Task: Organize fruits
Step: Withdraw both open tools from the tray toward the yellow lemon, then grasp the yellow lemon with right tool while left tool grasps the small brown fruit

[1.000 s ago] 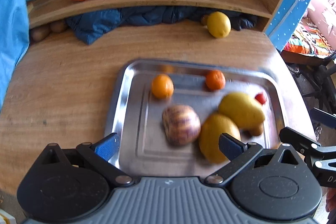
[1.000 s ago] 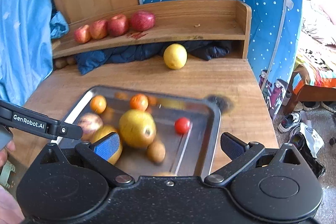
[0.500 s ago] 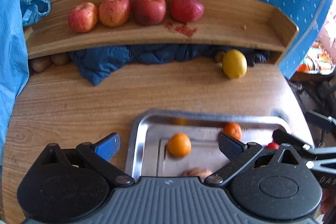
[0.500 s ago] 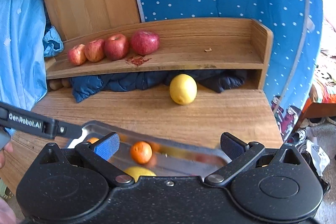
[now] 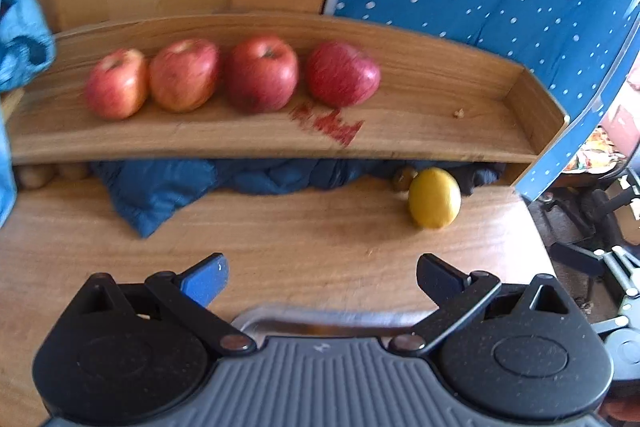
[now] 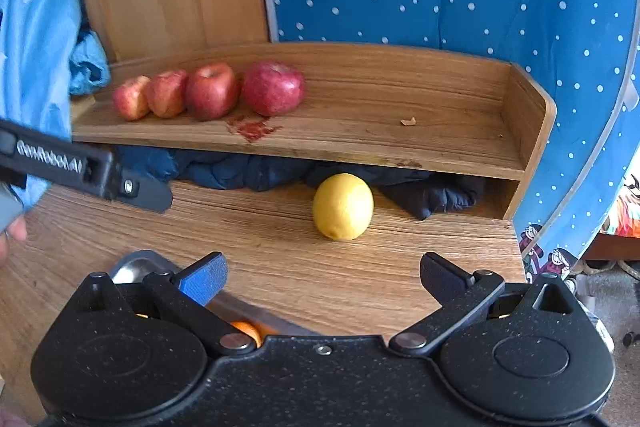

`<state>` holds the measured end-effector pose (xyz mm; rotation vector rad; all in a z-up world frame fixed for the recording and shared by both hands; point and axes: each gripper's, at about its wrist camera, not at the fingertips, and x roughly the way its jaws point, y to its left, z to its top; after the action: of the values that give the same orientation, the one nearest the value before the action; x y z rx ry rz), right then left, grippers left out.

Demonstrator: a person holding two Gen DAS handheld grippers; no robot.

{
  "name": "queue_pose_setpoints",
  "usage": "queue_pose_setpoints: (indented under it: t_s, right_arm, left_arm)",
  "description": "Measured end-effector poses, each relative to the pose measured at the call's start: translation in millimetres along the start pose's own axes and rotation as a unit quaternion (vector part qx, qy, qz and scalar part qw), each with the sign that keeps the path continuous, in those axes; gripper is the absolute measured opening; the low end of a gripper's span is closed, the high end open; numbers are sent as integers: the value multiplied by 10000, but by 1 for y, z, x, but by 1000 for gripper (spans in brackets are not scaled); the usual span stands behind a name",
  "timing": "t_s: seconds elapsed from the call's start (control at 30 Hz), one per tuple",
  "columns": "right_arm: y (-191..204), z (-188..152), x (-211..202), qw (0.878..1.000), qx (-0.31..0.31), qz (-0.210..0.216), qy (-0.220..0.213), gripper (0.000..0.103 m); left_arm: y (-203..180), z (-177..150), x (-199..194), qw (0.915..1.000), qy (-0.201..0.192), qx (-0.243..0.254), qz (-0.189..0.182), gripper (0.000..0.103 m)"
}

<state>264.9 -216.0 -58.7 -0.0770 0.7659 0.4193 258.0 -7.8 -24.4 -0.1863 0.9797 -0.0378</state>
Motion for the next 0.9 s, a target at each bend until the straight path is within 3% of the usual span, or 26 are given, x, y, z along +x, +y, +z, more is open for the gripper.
queue_pose_setpoints:
  t_s: [0.27,0.53,0.73,0.9]
  right_arm:
    - [-13,12,36,9998,-103,-57,157,102]
    - [-19,25,84,9990,-202,197,350,101]
    - [-17,33,111,9984,-260,288,401,90]
    - [-16,34,124,9985,-250,219,438,73]
  left_arm:
    - [2,24,38,9983,243,-318,-415,102]
    - [-6,39,77,9947,516,-583,-669,102]
    - [-12,47,96,9936,543,-691,-713,102]
    - [-16,51,105,9927,567,-732,-779,102]
